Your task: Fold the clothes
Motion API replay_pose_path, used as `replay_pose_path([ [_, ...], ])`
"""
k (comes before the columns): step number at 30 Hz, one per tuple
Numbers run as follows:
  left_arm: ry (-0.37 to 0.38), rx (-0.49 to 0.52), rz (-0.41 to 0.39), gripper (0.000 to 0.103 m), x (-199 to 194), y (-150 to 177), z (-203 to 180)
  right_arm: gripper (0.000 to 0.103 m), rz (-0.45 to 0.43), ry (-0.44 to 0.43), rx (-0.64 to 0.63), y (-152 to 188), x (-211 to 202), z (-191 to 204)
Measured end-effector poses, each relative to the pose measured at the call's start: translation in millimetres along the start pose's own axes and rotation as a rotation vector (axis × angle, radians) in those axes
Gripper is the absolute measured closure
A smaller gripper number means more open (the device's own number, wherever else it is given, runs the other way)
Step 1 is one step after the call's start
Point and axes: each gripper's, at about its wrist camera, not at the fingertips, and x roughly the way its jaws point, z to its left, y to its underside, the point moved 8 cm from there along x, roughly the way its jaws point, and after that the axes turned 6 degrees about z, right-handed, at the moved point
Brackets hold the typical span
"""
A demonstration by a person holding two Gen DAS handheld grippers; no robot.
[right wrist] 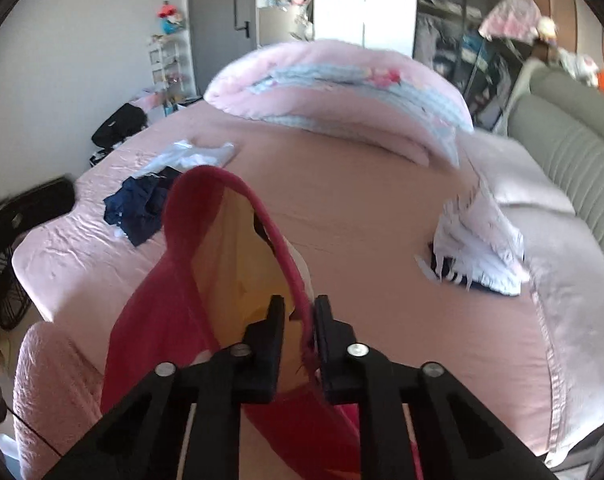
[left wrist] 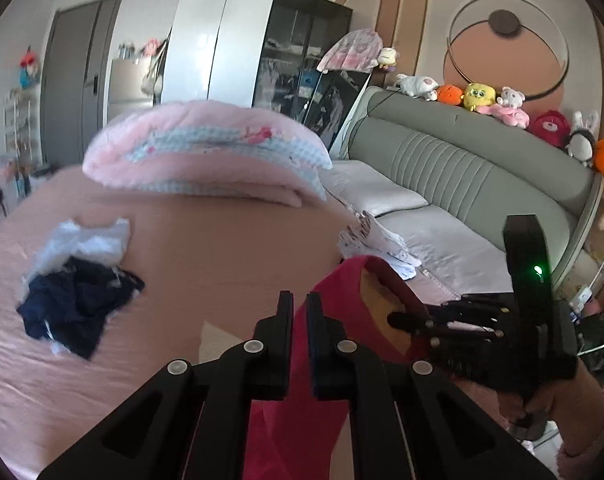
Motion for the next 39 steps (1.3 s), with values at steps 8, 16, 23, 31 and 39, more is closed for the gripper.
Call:
replay_pose_path([
  [8,0.136,-0.128,0.112,0.057,47.7,22.0,-17.2,0.095,0.042,-0.245,0.168,14.7,5.2,-18.6],
  [16,-0.008,-0.142,0.147,0.049,85.5,28.3,-36.5,0.095,0.012,-0.319,0.159,31.9,-18.8,-14.2],
  [23,-0.281,-0.175,0.178,0.099,80.5,51.7,4.1,0.095,0.003,-0.148,0.085,50.2,-17.0,-10.8],
  [31,-0.256,-0.13,0.131,0.099,22.2,57.3,16.4,0.078,0.165,-0.027,-0.036,82.8,38.7,8.3],
  [39,-0.164,-0.094,0.038,0.099,-17.3,42.4,2.5,0.074,0.024,-0.109,-0.305,40.7,11.1,79.2],
])
